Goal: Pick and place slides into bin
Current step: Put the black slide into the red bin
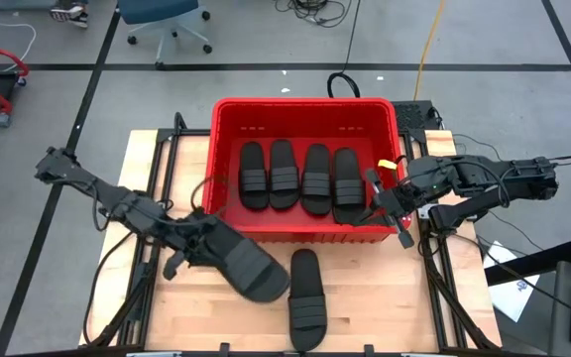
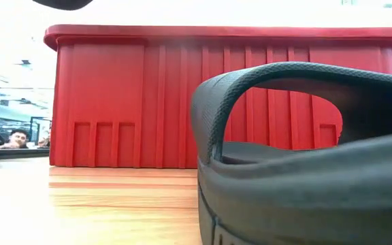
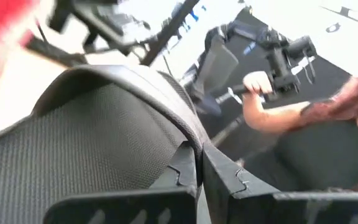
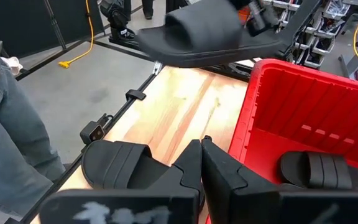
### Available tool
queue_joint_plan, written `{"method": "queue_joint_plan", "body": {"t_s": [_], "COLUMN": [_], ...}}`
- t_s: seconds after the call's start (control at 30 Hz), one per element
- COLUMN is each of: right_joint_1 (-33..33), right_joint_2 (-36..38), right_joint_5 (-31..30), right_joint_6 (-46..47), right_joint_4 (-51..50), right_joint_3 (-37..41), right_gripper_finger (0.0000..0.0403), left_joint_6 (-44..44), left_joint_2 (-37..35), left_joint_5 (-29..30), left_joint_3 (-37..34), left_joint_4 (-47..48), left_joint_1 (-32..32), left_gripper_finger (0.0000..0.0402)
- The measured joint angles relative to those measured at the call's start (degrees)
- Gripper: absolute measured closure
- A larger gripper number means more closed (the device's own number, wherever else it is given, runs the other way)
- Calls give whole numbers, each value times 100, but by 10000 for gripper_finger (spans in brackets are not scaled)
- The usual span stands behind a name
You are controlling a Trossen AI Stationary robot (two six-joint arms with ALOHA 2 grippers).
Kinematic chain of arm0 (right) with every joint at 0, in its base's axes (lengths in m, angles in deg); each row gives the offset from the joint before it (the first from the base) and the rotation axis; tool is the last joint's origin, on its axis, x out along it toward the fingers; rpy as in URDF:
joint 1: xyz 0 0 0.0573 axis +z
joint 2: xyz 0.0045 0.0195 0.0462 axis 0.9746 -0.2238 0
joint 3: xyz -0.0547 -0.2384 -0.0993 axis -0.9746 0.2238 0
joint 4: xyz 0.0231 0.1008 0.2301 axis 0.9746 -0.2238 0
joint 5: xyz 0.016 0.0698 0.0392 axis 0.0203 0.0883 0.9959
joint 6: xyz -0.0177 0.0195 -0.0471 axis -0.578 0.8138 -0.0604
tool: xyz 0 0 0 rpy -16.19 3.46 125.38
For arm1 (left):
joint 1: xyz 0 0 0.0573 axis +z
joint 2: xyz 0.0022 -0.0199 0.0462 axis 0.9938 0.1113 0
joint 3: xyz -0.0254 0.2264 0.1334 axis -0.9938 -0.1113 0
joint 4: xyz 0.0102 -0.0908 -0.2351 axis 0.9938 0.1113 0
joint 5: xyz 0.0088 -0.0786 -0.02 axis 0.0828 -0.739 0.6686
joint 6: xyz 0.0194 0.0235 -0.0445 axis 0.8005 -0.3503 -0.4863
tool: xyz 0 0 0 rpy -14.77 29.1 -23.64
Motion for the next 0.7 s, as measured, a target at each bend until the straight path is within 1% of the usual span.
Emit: {"method": "queue_joint_plan", "body": {"t_s": [0.13, 0.27, 0.4, 0.5, 0.6, 0.7], "right_joint_1": [0, -4, -3, -4, -3, -4], "right_joint_2": [0, 0, 0, 0, 0, 0], "right_joint_5": [-267, -329, -596, -674, -737, -741], "right_joint_6": [-2, -31, -10, -35, -47, -50], "right_joint_4": [2, 4, 15, 22, 25, 26], "right_joint_3": [-2, -1, -1, -2, -1, -2], "right_gripper_finger": [403, 403, 403, 403, 403, 403], "left_joint_6": [792, 1623, 2336, 2758, 3031, 3073], "left_joint_2": [-282, -508, -616, -618, -591, -537], "left_joint_5": [213, 372, 445, 446, 314, -64], "left_joint_3": [2, 2, 3, 4, 3, 4], "left_joint_4": [-9, -3, 35, 150, 269, 283], "left_joint_1": [294, 720, 1199, 1642, 2162, 2748], "left_gripper_finger": [401, 401, 401, 401, 401, 401]}}
